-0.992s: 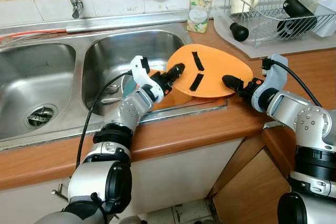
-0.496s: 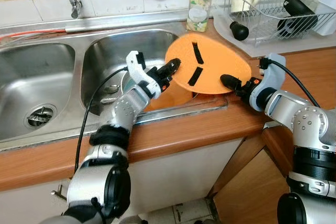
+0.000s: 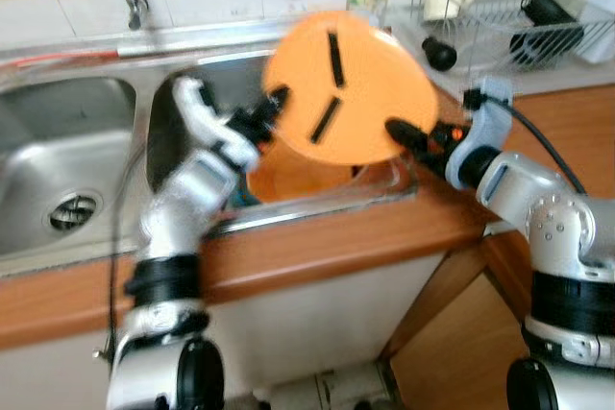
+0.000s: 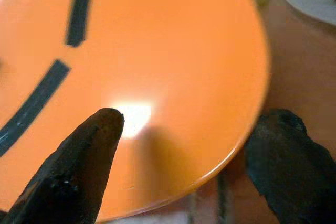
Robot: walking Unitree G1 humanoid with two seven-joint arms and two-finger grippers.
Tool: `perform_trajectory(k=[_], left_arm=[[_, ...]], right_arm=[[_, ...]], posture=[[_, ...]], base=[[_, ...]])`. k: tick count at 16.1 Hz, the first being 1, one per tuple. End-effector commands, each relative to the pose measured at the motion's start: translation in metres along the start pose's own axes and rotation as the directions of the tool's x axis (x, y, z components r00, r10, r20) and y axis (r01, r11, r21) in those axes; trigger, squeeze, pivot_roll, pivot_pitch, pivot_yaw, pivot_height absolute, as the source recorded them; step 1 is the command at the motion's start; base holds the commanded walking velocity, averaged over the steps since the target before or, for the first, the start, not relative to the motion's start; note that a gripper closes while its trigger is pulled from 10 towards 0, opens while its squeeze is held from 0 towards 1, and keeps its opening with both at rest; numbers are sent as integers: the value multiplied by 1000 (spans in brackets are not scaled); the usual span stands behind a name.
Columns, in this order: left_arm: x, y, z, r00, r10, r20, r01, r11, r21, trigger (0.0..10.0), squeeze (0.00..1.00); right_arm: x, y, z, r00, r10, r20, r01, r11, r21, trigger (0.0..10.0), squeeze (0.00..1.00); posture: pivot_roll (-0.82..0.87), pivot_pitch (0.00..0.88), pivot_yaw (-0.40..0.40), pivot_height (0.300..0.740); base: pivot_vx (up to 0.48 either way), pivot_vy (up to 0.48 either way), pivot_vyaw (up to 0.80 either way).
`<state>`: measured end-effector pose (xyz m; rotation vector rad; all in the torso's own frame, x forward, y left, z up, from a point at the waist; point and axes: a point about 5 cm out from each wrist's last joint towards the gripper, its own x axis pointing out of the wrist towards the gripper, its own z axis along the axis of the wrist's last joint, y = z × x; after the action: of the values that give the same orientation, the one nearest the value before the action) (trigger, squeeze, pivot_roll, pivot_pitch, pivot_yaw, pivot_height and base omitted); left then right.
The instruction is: Kitchen organization
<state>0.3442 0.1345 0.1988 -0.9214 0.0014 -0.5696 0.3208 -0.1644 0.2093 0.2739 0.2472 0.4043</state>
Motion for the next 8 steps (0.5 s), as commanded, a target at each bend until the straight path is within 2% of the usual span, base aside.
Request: perform_trajectory(k=[1, 3, 4, 5, 7, 8], left_arm=[[-3, -9, 12, 999, -26, 37, 25, 1000, 11, 0, 0], [-13, -7, 28, 995, 17, 102, -19, 1000, 22, 0, 0], [-26, -1, 41, 987, 76, 139, -84, 995, 52, 0, 0], [-33, 5, 45, 982, 119, 149, -130, 990, 63, 0, 0], [-39, 7, 44, 976, 162, 144, -170, 984, 48, 0, 0], [-39, 9, 39, 977, 171, 125, -181, 981, 67, 0, 0]], right_arm=[[-2, 7, 5, 998, 49, 36, -48, 999, -16, 10000, 0], [-3, 14, 8, 994, 98, 49, -96, 995, -38, 10000, 0], [-4, 19, 8, 988, 146, 45, -143, 987, -67, 10000, 0], [-5, 21, 7, 986, 163, 30, -160, 984, -79, 10000, 0], [-5, 22, 6, 986, 165, 29, -162, 984, -77, 10000, 0], [-4, 23, 6, 985, 171, 27, -169, 982, -80, 10000, 0]], posture=[[-31, 0, 34, 740], [-24, 0, 31, 740], [-19, 0, 25, 740], [-18, 0, 24, 740], [-14, 0, 18, 740], [-14, 0, 18, 740]], base=[[0, 0, 0], [0, 0, 0], [0, 0, 0], [0, 0, 0], [0, 0, 0], [0, 0, 0]])
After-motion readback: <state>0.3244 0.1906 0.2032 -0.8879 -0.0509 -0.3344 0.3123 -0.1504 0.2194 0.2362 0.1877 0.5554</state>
